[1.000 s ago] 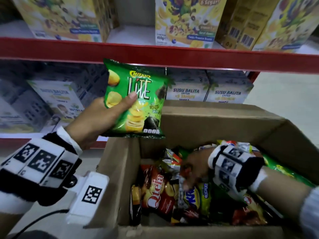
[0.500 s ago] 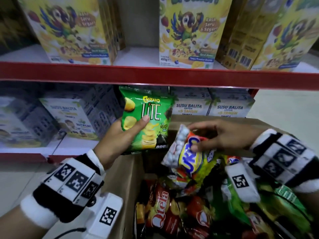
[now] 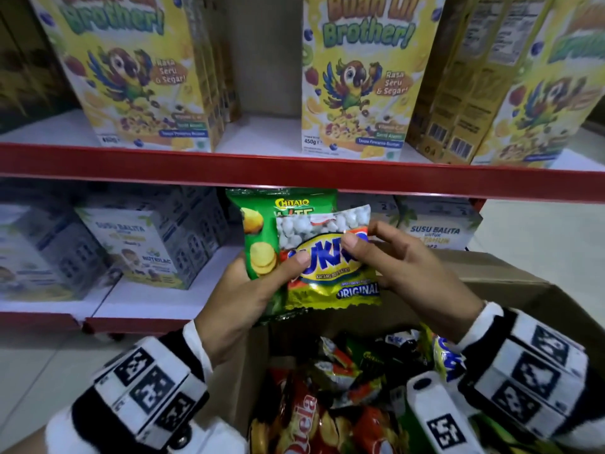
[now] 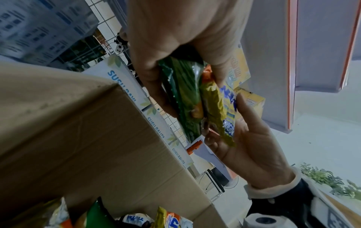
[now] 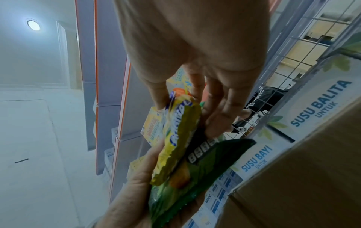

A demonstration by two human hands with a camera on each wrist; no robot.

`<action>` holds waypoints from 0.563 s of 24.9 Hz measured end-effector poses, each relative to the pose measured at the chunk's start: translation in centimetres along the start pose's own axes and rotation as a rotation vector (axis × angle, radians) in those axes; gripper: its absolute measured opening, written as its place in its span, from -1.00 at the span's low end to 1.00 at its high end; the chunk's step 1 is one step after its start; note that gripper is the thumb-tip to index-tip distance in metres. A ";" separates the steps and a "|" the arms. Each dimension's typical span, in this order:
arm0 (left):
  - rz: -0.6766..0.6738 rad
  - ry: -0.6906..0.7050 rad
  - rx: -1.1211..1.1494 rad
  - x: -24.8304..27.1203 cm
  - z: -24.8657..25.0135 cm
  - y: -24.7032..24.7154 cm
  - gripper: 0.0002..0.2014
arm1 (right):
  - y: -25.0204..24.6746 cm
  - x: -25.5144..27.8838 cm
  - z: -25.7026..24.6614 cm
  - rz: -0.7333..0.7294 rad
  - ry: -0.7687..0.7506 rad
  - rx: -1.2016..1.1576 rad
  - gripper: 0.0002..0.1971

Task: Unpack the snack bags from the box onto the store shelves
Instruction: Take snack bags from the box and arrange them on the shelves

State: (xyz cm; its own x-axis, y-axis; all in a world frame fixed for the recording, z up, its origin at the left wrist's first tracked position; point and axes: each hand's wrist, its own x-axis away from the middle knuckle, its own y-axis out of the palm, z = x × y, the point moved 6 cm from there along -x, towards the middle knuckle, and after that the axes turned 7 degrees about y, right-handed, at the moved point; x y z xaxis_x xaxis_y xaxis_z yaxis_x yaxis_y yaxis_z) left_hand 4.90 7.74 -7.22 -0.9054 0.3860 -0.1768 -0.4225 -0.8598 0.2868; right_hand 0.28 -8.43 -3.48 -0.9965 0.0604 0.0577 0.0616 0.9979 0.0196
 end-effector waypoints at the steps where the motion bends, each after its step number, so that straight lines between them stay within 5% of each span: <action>1: 0.005 -0.001 -0.017 -0.1 0.0 -0.2 -0.58 | -0.1 0.0 -0.2 0.011 -0.024 0.027 -0.63; 7: -0.086 0.006 -0.057 0.0 0.5 -0.1 -0.68 | 0.5 -0.3 0.6 -0.040 -0.043 0.021 -0.72; 10: 0.042 0.050 -0.145 -0.6 1.1 -2.1 -0.58 | 0.8 -0.6 3.2 -0.311 0.157 0.152 -0.50; 14: 0.048 0.060 -0.157 -0.6 1.5 -2.9 -0.51 | 2.7 0.0 10.1 -0.590 0.306 0.633 -0.62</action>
State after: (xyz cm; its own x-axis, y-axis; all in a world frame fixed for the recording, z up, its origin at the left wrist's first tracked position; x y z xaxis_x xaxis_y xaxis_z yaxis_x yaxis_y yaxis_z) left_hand 6.64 10.53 -6.51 -0.9181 0.3268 -0.2242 -0.3633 -0.9201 0.1466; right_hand -0.10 -5.47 -13.50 -0.7925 -0.3820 0.4755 -0.5850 0.6964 -0.4156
